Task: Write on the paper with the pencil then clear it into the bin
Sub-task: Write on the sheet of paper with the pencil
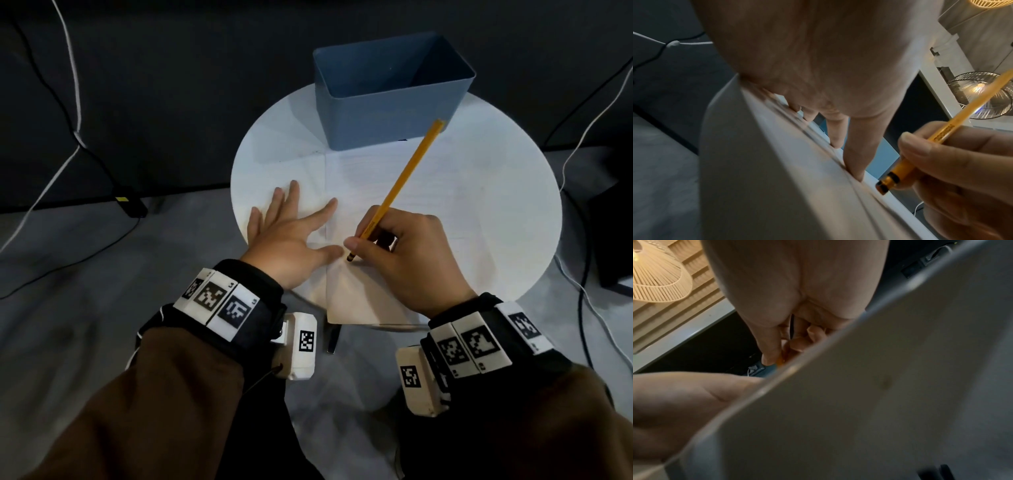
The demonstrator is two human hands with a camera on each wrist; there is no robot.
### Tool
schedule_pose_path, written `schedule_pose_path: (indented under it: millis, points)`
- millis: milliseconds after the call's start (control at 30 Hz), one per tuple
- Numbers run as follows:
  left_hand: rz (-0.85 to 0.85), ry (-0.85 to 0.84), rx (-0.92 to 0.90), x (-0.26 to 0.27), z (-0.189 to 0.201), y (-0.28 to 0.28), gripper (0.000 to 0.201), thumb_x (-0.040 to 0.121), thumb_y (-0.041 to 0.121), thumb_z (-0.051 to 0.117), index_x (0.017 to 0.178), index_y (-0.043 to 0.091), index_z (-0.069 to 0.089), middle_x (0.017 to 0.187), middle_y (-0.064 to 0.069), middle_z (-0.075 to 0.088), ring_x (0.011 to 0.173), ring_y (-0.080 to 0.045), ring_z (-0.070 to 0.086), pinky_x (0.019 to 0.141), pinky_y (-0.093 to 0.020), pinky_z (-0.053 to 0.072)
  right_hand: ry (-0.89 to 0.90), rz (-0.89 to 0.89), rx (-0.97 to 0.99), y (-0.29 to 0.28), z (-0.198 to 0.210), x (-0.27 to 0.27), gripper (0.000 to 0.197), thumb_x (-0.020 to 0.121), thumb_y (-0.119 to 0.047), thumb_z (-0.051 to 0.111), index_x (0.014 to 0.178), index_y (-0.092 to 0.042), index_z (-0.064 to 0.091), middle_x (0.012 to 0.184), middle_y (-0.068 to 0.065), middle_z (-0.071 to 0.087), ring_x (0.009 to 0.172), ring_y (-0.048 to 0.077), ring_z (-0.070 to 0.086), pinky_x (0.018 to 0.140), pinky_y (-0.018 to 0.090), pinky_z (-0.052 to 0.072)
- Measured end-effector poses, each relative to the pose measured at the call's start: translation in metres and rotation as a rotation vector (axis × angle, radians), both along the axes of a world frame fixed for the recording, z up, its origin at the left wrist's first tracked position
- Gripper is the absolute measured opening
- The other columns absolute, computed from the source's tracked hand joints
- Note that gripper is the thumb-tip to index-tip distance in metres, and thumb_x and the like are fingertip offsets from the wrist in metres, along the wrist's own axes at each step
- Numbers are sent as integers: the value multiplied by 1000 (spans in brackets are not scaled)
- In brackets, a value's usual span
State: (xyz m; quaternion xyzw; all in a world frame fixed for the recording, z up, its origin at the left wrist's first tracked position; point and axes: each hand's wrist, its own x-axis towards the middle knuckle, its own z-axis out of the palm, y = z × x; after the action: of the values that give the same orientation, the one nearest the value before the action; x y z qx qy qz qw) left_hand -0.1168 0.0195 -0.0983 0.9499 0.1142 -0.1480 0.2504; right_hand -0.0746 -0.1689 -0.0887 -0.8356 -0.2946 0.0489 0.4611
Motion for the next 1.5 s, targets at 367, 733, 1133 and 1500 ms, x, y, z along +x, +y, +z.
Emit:
schedule_pose_path:
  millis: [367, 733, 1133, 1500]
  points:
    - [-17, 45, -14, 1, 1, 2, 75, 91, 66, 51, 150, 60, 5, 160, 10, -33, 144, -11, -36, 119, -43, -20, -159, 4, -132, 0, 0, 6, 12, 91, -23, 75, 81, -20, 69, 69, -15, 68, 64, 1, 58, 61, 16, 39]
    - [-22, 57, -20, 2, 1, 3, 74, 92, 64, 52, 149, 62, 4, 159, 10, -33, 143, -10, -36, 120, -44, -19, -158, -9, -161, -1, 0, 10, 13, 92, -24, 74, 81, -21, 67, 67, -16, 66, 64, -2, 57, 60, 20, 38]
    - [-14, 19, -71, 0, 2, 5, 76, 90, 62, 57, 149, 62, 9, 161, 10, -30, 144, -8, -35, 119, -42, -20, -163, -100, -144, -11, 1, 20, 16, 90, -19, 76, 77, -19, 66, 65, -16, 63, 66, -2, 59, 62, 9, 37]
    - [-19, 22, -69, -1, 3, 5, 75, 90, 62, 56, 149, 61, 9, 160, 10, -31, 144, -8, -35, 120, -43, -19, -175, -107, -179, -13, 2, 17, 15, 90, -21, 75, 78, -21, 66, 66, -17, 63, 64, -3, 59, 61, 15, 38]
